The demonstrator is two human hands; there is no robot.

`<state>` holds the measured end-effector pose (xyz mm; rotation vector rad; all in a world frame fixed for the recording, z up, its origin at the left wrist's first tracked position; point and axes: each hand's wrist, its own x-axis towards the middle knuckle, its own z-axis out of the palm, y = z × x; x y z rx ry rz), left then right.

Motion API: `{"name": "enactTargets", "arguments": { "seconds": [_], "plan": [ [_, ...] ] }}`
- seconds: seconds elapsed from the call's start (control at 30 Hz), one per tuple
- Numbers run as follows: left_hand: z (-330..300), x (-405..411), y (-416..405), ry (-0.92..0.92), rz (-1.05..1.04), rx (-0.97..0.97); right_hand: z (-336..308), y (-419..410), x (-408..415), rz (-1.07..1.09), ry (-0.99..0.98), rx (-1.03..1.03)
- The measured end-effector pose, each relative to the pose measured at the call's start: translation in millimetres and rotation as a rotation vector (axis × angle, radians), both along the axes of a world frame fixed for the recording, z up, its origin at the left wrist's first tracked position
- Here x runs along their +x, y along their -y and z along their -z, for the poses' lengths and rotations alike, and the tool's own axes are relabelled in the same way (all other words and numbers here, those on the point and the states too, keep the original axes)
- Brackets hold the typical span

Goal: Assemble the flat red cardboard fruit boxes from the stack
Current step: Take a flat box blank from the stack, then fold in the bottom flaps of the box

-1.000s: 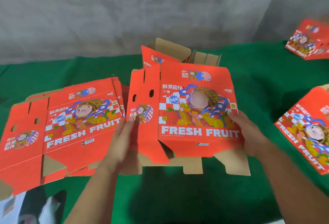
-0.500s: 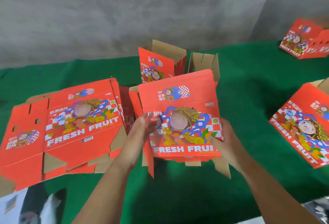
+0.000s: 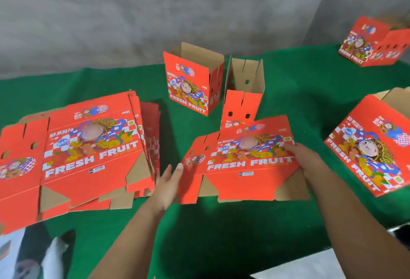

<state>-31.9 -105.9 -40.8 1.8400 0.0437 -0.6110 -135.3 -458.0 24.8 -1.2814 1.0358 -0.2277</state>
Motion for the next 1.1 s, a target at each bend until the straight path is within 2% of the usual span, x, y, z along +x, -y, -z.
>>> {"name": "enactTargets", "arguments": {
  "seconds": [0.1, 0.2, 0.3, 0.37, 0.43, 0.5, 0.6, 0.7, 0.93, 1.03, 1.1],
  "plan": [
    [3.2, 2.9, -6.5, -0.022, -0.086, 0.029, -8.2, 14.6, -2.3, -0.054, -0.096, 0.037],
    [2.3, 5.9, -17.4, -0.076, 0.002, 0.13, -18.7, 28.5, -6.9, -0.094, -0.11, -0.041],
    [-6.6, -2.8, -18.0, -0.248, 0.056, -0.016, -22.1, 34.1, -10.9, -0.151, -0.2, -0.105],
    [-17.2, -7.6, -17.6, -0.204, 0.106, -0.044, -22.9, 32.6, -11.6, -0.194, -0.217, -0.145],
    [-30.1, -7.3, -16.2, -0.165, 0.142, -0.097, -24.4, 32.9, -6.1, -0.207, -0.129, -0.168],
    [-47.7, -5.6, -14.7, -0.213, 0.145, -0.266, -22.8, 35.1, -4.2, -0.181, -0.052, -0.163],
    [-68.0, -4.5, -14.9, -0.206, 0.28, -0.327, -21.2, 14.3, -6.1, -0.199, 0.05, 0.035],
    [-81.8, -5.5, -13.5, -0.143, 0.411, -0.307, -26.2, -12.3, 0.8, -0.4, 0.008, 0.29],
    [-95.2, 0.1, -7.0, 0.017, 0.198, -0.099, -39.8, -38.6, 22.4, -0.713, -0.062, 0.197],
    [-100.7, -3.7, 1.9, 0.117, 0.004, -0.175, -48.0, -47.5, 25.0, -0.748, -0.075, 0.206],
    [-105.9, -5.6, 7.1, 0.21, -0.104, -0.184, -54.0, -49.8, 24.1, -0.693, -0.088, 0.2]
  ]
}}
